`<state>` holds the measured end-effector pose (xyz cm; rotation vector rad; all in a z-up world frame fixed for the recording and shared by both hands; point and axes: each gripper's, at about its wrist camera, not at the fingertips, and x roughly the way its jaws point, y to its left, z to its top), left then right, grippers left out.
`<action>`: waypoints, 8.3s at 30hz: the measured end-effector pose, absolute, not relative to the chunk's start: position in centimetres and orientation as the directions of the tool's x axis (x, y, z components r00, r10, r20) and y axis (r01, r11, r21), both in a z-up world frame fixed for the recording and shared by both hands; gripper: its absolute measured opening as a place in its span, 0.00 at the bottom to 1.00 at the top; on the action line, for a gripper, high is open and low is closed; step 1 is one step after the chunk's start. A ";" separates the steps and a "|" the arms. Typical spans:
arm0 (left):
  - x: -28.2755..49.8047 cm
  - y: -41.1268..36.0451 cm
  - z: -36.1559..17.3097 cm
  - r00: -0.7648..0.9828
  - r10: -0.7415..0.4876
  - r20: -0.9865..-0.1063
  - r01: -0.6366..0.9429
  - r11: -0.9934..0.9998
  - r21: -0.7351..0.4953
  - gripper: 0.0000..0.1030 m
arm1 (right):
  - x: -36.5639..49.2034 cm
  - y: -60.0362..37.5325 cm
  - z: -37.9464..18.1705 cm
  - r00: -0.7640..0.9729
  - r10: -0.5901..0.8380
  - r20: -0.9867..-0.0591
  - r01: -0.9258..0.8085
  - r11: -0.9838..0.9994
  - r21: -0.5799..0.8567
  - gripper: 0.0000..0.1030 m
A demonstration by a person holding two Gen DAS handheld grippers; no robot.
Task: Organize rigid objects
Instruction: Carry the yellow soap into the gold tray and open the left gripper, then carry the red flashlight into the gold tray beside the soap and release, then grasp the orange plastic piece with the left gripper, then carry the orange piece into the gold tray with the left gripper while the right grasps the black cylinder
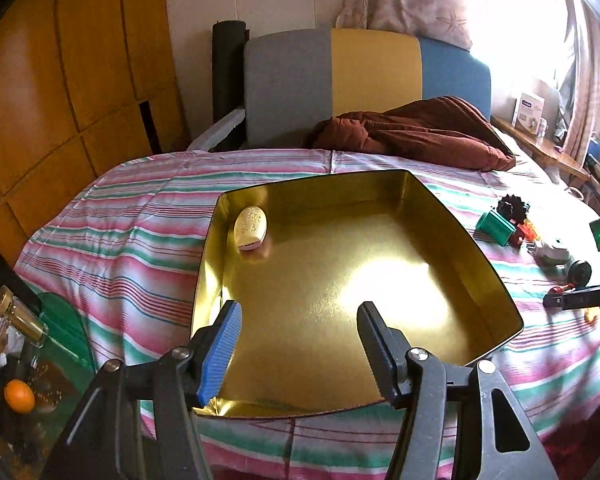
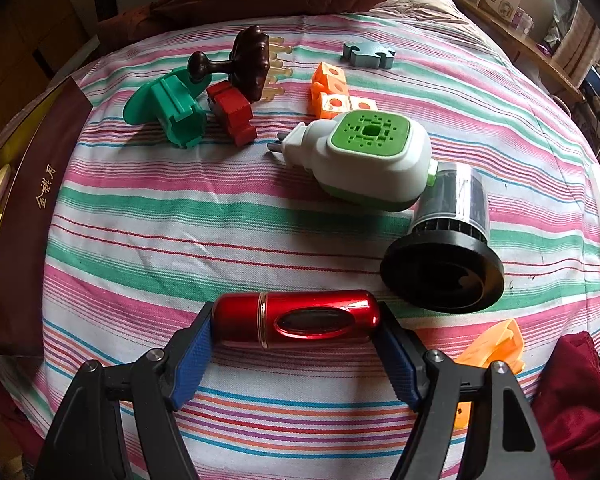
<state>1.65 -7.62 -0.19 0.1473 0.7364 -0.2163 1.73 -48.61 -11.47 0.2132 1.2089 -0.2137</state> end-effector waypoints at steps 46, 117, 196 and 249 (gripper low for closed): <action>0.1 3.5 -3.7 0.704 -0.007 -0.710 0.000 1.000 -0.011 0.59 | 4.6 -29.4 0.6 0.599 0.137 -0.789 -0.157 0.986 0.053 0.73; 0.3 4.2 -3.9 0.700 -0.005 -0.715 -0.029 0.999 -0.035 0.59 | 12.7 -14.1 -1.5 0.517 0.290 -0.805 -0.378 0.921 0.088 0.80; -5.7 -50.5 -8.7 0.036 -0.539 -0.841 0.959 0.257 -0.123 0.25 | -10.4 -63.4 -3.7 0.840 -0.022 -0.541 0.467 0.537 0.703 0.80; -3.7 -30.1 -8.6 0.294 -0.546 -0.784 0.793 0.597 -0.119 0.24 | 1.9 -60.3 -11.5 0.367 -0.012 -0.930 0.557 0.803 0.209 0.43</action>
